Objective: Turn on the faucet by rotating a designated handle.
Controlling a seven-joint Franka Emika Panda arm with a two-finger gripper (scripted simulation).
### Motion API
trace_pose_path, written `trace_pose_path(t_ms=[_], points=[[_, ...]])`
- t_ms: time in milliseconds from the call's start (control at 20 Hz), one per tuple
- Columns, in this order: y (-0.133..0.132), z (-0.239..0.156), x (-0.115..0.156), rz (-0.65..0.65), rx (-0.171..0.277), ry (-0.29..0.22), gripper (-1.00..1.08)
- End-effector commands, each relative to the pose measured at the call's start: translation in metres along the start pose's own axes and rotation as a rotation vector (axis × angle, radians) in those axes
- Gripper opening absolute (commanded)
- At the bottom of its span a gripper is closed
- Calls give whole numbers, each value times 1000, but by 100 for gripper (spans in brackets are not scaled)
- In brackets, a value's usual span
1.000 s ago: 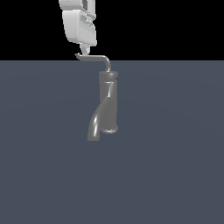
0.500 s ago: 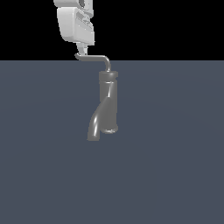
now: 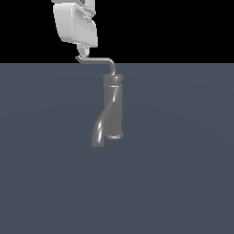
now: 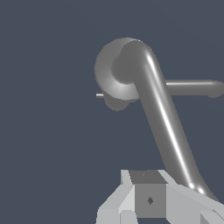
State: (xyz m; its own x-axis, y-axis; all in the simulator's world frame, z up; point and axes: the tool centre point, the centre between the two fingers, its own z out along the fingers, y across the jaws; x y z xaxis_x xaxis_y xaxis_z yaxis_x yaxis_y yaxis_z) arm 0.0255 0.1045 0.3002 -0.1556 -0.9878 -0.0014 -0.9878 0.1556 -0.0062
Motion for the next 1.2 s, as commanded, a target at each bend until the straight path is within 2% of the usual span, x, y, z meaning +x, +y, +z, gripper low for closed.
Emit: trace_pose_path(t_ms=[0,300,350,1150], points=[[11,0,-3,-6,-6,1,-100],[25,0,-4,-6,-6,1,-100],[19,0,-2,-1,0,2,-100],[58,0,27,-4,-4,2,-100]])
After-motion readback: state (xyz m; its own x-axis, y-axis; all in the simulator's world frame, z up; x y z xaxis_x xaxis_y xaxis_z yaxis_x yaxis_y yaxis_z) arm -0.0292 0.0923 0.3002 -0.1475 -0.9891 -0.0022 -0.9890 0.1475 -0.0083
